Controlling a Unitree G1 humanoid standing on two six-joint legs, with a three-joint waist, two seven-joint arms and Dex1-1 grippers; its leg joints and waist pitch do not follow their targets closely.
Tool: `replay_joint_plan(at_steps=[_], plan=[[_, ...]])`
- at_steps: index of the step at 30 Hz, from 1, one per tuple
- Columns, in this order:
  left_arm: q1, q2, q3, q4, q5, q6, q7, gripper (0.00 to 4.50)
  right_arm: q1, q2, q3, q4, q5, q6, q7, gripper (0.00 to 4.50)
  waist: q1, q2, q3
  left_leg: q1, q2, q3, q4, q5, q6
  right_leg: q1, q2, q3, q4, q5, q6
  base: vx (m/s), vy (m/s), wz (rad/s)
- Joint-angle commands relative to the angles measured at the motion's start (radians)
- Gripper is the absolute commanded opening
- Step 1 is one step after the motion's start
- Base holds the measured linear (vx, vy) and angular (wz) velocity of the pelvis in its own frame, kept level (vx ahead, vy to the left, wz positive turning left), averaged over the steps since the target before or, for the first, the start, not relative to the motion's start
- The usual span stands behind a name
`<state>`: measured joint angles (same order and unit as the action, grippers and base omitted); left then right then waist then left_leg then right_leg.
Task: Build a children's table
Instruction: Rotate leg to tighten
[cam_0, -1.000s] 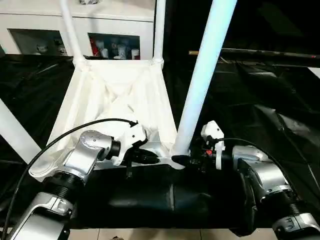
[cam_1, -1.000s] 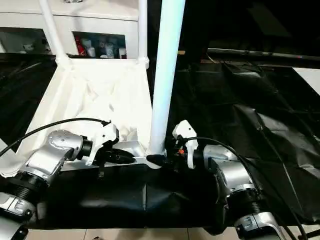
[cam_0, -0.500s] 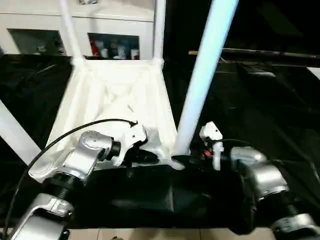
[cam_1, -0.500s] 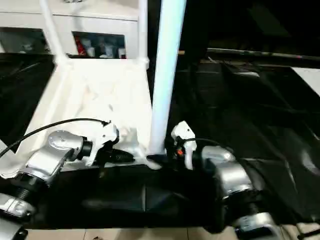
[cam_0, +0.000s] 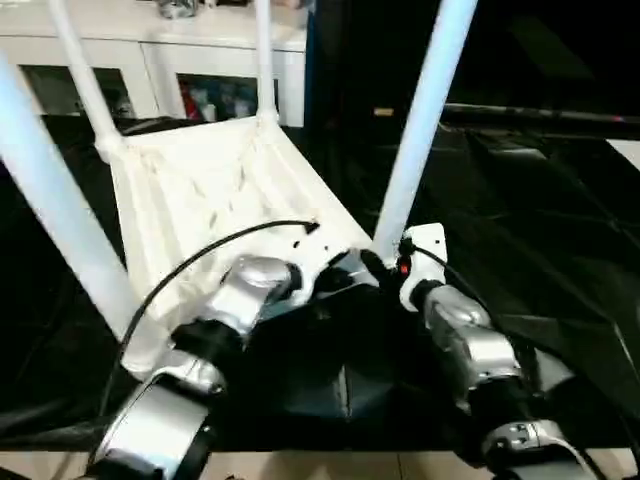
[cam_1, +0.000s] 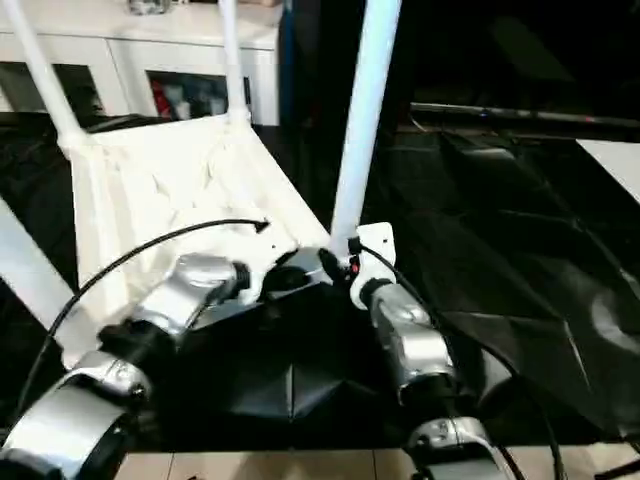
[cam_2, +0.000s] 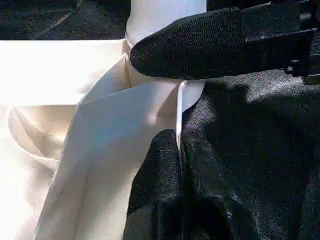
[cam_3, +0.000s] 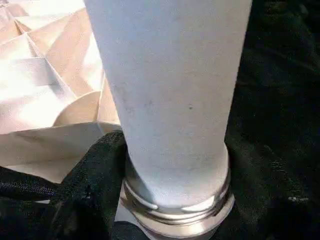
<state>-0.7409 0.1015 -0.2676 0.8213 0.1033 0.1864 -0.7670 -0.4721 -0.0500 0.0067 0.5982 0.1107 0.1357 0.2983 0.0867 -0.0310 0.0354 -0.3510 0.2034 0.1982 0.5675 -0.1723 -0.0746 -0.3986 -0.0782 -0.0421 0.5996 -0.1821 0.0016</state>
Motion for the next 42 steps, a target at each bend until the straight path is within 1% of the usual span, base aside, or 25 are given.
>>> replay_joint_plan(at_steps=[1, 2, 3, 4, 7, 8, 9, 10, 11, 13, 14, 15, 17, 18, 19, 21, 24, 26, 27, 28, 30, 34, 35, 38, 42], plan=[[0.003, -0.030, -0.014, 0.036, 0.002, -0.006, 0.018, 0.00, 0.005, 0.035, 0.075, 0.025, -0.032, -0.006, 0.040, 3.08, -0.001, -0.006, -0.046, 0.004, 0.020, -0.016, -0.067, -0.288, 0.009, 0.032, -0.058, 0.034, -0.090, -0.337, -0.138, 0.000, 0.000, 0.00], [0.008, -0.012, -0.010, 0.034, -0.001, -0.021, -0.003, 0.00, 0.005, 0.017, 0.067, 0.015, -0.015, -0.033, 0.088, 3.28, -0.002, -0.008, -0.046, 0.004, 0.020, -0.016, -0.067, -0.292, 0.010, 0.031, -0.058, 0.034, -0.091, -0.344, -0.136, 0.000, 0.000, 0.00], [0.008, -0.012, -0.010, 0.034, -0.001, -0.021, -0.003, 0.00, 0.005, 0.017, 0.067, 0.015, -0.015, -0.033, 0.088, 3.28, -0.001, -0.007, -0.046, 0.004, 0.020, -0.016, -0.067, -0.293, 0.012, 0.032, -0.059, 0.034, -0.091, -0.349, -0.136, 0.000, 0.000, 0.00], [0.013, 0.000, -0.008, 0.029, -0.005, -0.031, -0.021, 0.00, 0.004, 0.003, 0.063, 0.008, 0.002, -0.043, 0.130, 3.44, -0.001, -0.007, -0.046, 0.003, 0.021, -0.016, -0.067, -0.293, 0.014, 0.032, -0.059, 0.034, -0.090, -0.348, -0.137, 0.000, 0.000, 0.00], [0.028, 0.030, -0.004, 0.004, -0.016, -0.041, -0.068, 0.00, 0.010, -0.033, 0.060, -0.026, 0.042, -0.034, 0.236, 3.70, 0.001, -0.010, -0.047, 0.000, 0.021, -0.016, -0.066, -0.283, 0.029, 0.037, -0.058, 0.033, -0.087, -0.324, -0.144, 0.000, 0.000, 0.00], [0.055, 0.071, -0.006, -0.042, -0.032, -0.052, -0.145, 0.00, 0.025, -0.092, 0.086, -0.073, 0.052, -0.031, 0.358, 3.77, 0.005, -0.006, -0.047, 0.000, 0.024, -0.018, -0.067, -0.271, 0.032, 0.038, -0.060, 0.033, -0.085, -0.306, -0.148, 0.000, 0.000, 0.00], [0.067, 0.087, -0.007, -0.061, -0.040, -0.060, -0.177, 0.00, 0.032, -0.113, 0.093, -0.088, 0.057, -0.030, 0.401, 3.77, 0.003, -0.010, -0.047, -0.006, 0.024, -0.017, -0.065, -0.260, 0.046, 0.042, -0.059, 0.033, -0.081, -0.279, -0.156, 0.000, 0.000, 0.00], [0.081, 0.106, -0.010, -0.086, -0.050, -0.070, -0.218, 0.00, 0.038, -0.138, 0.099, -0.104, 0.068, -0.019, 0.448, 3.77, 0.005, -0.009, -0.048, -0.003, 0.026, -0.016, -0.064, -0.255, 0.049, 0.041, -0.060, 0.033, -0.081, -0.268, -0.160, 0.000, 0.000, 0.00], [0.094, 0.122, -0.013, -0.109, -0.060, -0.074, -0.253, 0.00, 0.042, -0.157, 0.104, -0.115, 0.077, -0.017, 0.487, 3.77, 0.001, -0.010, -0.048, -0.007, 0.025, -0.015, -0.064, -0.242, 0.054, 0.043, -0.059, 0.033, -0.078, -0.255, -0.169, 0.000, 0.000, 0.00], [0.123, 0.154, -0.011, -0.164, -0.092, -0.077, -0.332, 0.00, 0.049, -0.192, 0.104, -0.134, 0.102, 0.004, 0.565, 3.77, 0.002, -0.008, -0.049, -0.003, 0.027, -0.014, -0.062, -0.230, 0.054, 0.041, -0.059, 0.033, -0.075, -0.241, -0.183, 0.000, 0.000, 0.00], [0.123, 0.154, -0.011, -0.164, -0.092, -0.077, -0.332, 0.00, 0.049, -0.192, 0.104, -0.134, 0.102, 0.004, 0.565, 3.77, 0.002, -0.006, -0.048, -0.003, 0.029, -0.014, -0.063, -0.232, 0.055, 0.039, -0.059, 0.034, -0.075, -0.242, -0.187, 0.000, 0.000, 0.00], [0.145, 0.180, -0.009, -0.209, -0.116, -0.060, -0.387, 0.00, 0.053, -0.216, 0.107, -0.148, 0.112, 0.016, 0.621, 3.77, 0.001, -0.008, -0.048, -0.001, 0.030, -0.013, -0.063, -0.238, 0.052, 0.037, -0.057, 0.033, -0.074, -0.243, -0.192, 0.000, 0.000, 0.00], [0.172, 0.218, -0.015, -0.266, -0.138, -0.030, -0.450, 0.00, 0.058, -0.248, 0.118, -0.167, 0.126, 0.035, 0.694, 3.77, 0.003, -0.003, -0.048, 0.000, 0.034, -0.014, -0.065, -0.234, 0.047, 0.036, -0.059, 0.033, -0.071, -0.228, -0.203, 0.000, 0.000, 0.00], [0.183, 0.233, -0.018, -0.286, -0.145, -0.017, -0.471, 0.00, 0.059, -0.257, 0.123, -0.171, 0.125, 0.031, 0.712, 3.77, 0.004, -0.002, -0.049, 0.002, 0.035, -0.014, -0.064, -0.231, 0.046, 0.036, -0.057, 0.033, -0.068, -0.214, -0.208, 0.000, 0.000, 0.00], [0.192, 0.247, -0.018, -0.301, -0.150, -0.012, -0.490, 0.00, 0.059, -0.264, 0.128, -0.172, 0.127, 0.032, 0.726, 3.77, 0.004, -0.002, -0.051, 0.002, 0.034, -0.010, -0.063, -0.209, 0.048, 0.036, -0.054, 0.032, -0.062, -0.163, -0.223, 0.000, 0.000, 0.00], [0.203, 0.261, -0.015, -0.318, -0.158, -0.001, -0.509, 0.00, 0.058, -0.274, 0.140, -0.172, 0.123, 0.030, 0.745, 3.77, 0.004, -0.003, -0.050, 0.000, 0.032, -0.008, -0.061, -0.196, 0.051, 0.038, -0.053, 0.032, -0.060, -0.138, -0.231, 0.000, 0.000, 0.00], [0.209, 0.268, -0.011, -0.323, -0.159, 0.001, -0.513, 0.00, 0.056, -0.281, 0.162, -0.161, 0.104, 0.020, 0.765, 3.77, 0.004, -0.004, -0.049, 0.000, 0.030, -0.007, -0.060, -0.195, 0.051, 0.039, -0.055, 0.032, -0.061, -0.146, -0.231, 0.000, 0.000, 0.00], [0.216, 0.273, -0.006, -0.334, -0.155, 0.006, -0.509, 0.00, 0.053, -0.277, 0.171, -0.149, 0.094, 0.017, 0.773, 3.51, 0.005, -0.009, -0.048, -0.001, 0.029, -0.008, -0.060, -0.198, 0.048, 0.039, -0.058, 0.033, -0.064, -0.179, -0.220, 0.000, 0.000, 0.00], [0.216, 0.273, -0.006, -0.334, -0.155, 0.006, -0.509, 0.00, 0.053, -0.277, 0.171, -0.149, 0.094, 0.017, 0.773, 3.51, 0.005, -0.008, -0.049, -0.001, 0.030, -0.009, -0.060, -0.198, 0.045, 0.039, -0.059, 0.033, -0.064, -0.187, -0.216, 0.000, 0.000, 0.00], [0.220, 0.276, -0.006, -0.348, -0.158, 0.016, -0.505, 0.00, 0.049, -0.273, 0.172, -0.144, 0.092, 0.015, 0.773, 3.40, 0.004, -0.010, -0.048, -0.001, 0.030, -0.009, -0.061, -0.198, 0.043, 0.039, -0.058, 0.033, -0.064, -0.194, -0.212, 0.000, 0.000, 0.00], [0.221, 0.275, -0.005, -0.354, -0.160, 0.022, -0.505, 0.00, 0.048, -0.273, 0.174, -0.143, 0.093, 0.015, 0.776, 3.14, 0.004, -0.009, -0.049, 0.000, 0.030, -0.009, -0.060, -0.194, 0.042, 0.037, -0.057, 0.033, -0.064, -0.188, -0.212, 0.000, 0.000, 0.00], [0.222, 0.275, -0.002, -0.361, -0.162, 0.031, -0.500, 0.00, 0.046, -0.274, 0.182, -0.142, 0.096, 0.017, 0.784, 2.93, 0.004, -0.010, -0.049, 0.000, 0.029, -0.008, -0.059, -0.183, 0.047, 0.039, -0.056, 0.033, -0.061, -0.164, -0.218, 0.000, 0.000, 0.00], [0.222, 0.275, -0.002, -0.361, -0.162, 0.031, -0.500, 0.00, 0.046, -0.274, 0.182, -0.142, 0.096, 0.017, 0.784, 2.71, 0.004, -0.010, -0.049, 0.000, 0.029, -0.008, -0.059, -0.183, 0.047, 0.039, -0.057, 0.033, -0.061, -0.164, -0.219, 0.000, 0.000, 0.00], [0.223, 0.275, -0.001, -0.362, -0.161, 0.033, -0.497, 0.00, 0.047, -0.273, 0.189, -0.140, 0.094, 0.020, 0.792, 2.61, 0.004, -0.014, -0.049, -0.001, 0.028, -0.008, -0.058, -0.181, 0.049, 0.040, -0.056, 0.033, -0.061, -0.166, -0.217, 0.000, 0.000, 0.00], [0.229, 0.274, 0.000, -0.365, -0.162, 0.041, -0.491, 0.00, 0.052, -0.265, 0.193, -0.131, 0.091, 0.024, 0.799, 2.46, 0.005, -0.013, -0.050, -0.002, 0.028, -0.009, -0.057, -0.170, 0.052, 0.042, -0.057, 0.033, -0.059, -0.159, -0.217, 0.000, 0.000, 0.00]])
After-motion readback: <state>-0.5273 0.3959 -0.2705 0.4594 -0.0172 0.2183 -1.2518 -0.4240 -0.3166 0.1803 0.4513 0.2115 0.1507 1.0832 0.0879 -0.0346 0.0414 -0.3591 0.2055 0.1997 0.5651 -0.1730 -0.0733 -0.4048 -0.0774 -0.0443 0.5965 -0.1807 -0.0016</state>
